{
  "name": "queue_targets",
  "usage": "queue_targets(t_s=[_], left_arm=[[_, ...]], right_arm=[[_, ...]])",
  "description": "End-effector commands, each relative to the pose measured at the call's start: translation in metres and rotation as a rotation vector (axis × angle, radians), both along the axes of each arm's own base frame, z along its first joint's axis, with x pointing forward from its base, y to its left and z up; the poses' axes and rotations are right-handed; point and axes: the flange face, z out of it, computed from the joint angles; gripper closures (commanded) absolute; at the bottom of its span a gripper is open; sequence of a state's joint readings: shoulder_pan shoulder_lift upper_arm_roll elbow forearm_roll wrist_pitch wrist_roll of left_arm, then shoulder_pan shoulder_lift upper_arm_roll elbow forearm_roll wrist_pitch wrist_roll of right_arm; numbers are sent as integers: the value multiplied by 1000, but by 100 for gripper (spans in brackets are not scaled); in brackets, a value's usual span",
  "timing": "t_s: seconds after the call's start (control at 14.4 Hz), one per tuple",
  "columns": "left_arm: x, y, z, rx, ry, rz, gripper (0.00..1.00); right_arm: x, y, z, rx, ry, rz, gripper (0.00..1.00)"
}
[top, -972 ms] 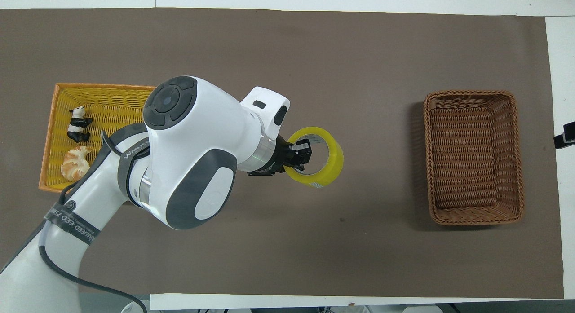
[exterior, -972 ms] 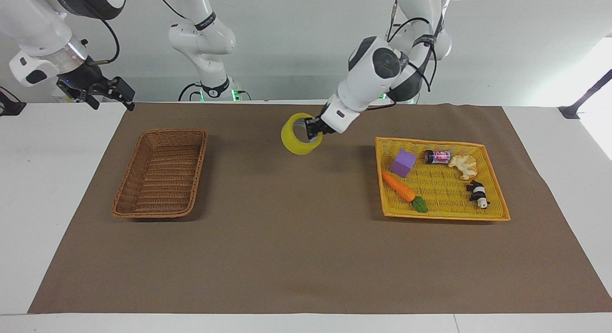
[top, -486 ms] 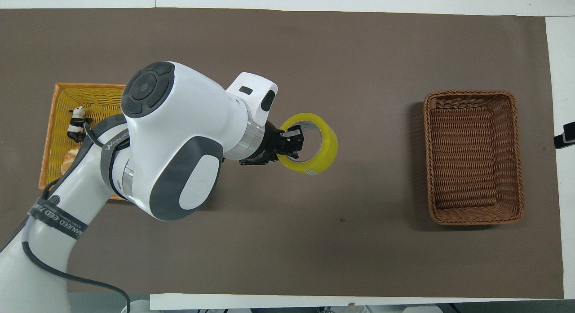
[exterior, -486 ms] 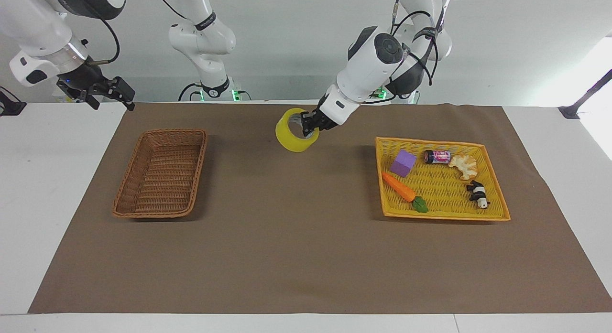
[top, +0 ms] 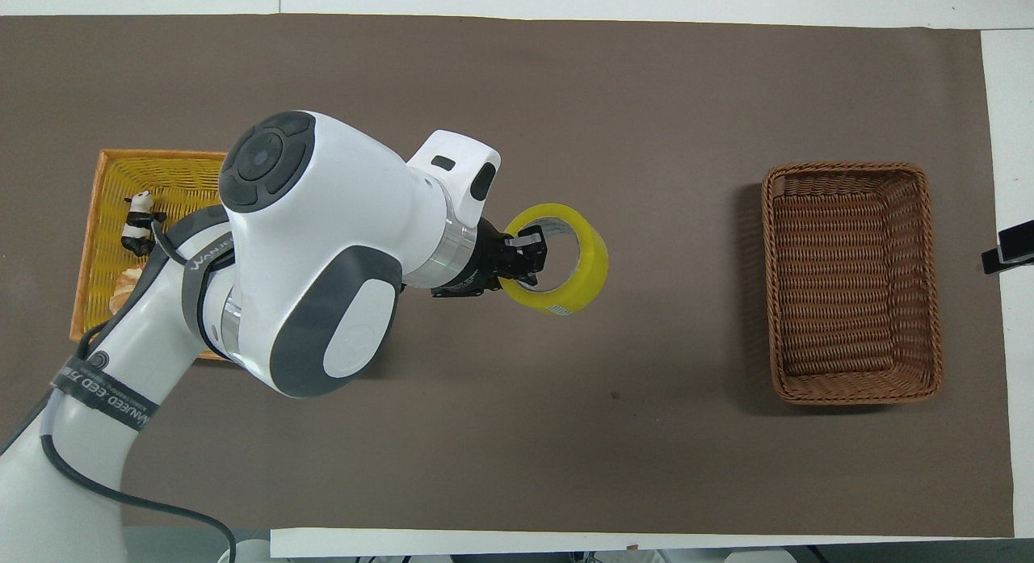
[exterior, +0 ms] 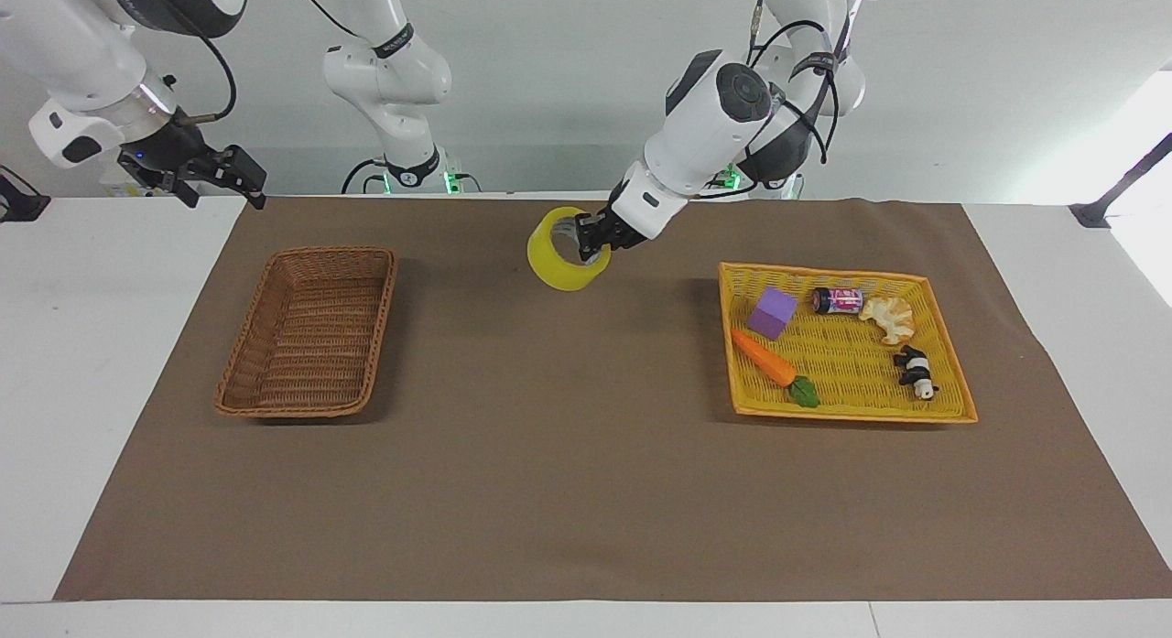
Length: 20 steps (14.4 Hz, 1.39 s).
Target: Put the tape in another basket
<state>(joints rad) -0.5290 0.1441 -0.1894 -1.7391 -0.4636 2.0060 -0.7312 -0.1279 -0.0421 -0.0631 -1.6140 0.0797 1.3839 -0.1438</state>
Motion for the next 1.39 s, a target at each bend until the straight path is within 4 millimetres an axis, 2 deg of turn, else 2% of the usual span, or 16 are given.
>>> queue_targets(t_s=[0.0, 0.42, 0.62, 0.76, 0.9, 1.04, 1.11, 1.18, 1.32], left_arm=[[0, 4, 6, -7, -2, -1, 100], [1, 5, 6, -7, -4, 4, 100], [1, 5, 5, -4, 1, 7, 100], [1, 7, 5, 0, 7, 5, 100], [2, 8, 5, -2, 4, 9, 100], [2, 8, 6, -3, 1, 10, 100], [3, 8, 6, -2, 2, 11, 100], [3, 8, 6, -3, 2, 10, 100], [3, 8, 6, -4, 0, 12, 100]], right_arm=[[4, 28, 2, 176, -48, 35, 1], [22, 129, -3, 537, -129, -29, 1], [32, 152, -34, 683, -113, -85, 1], [38, 181, -59, 783, -85, -86, 1], [39, 195, -86, 807, -34, -102, 1], [41, 200, -113, 844, 14, -140, 1], [41, 207, -117, 847, 13, -146, 1], [37, 226, -121, 849, 21, -131, 1], [33, 247, -122, 863, 28, -149, 1]])
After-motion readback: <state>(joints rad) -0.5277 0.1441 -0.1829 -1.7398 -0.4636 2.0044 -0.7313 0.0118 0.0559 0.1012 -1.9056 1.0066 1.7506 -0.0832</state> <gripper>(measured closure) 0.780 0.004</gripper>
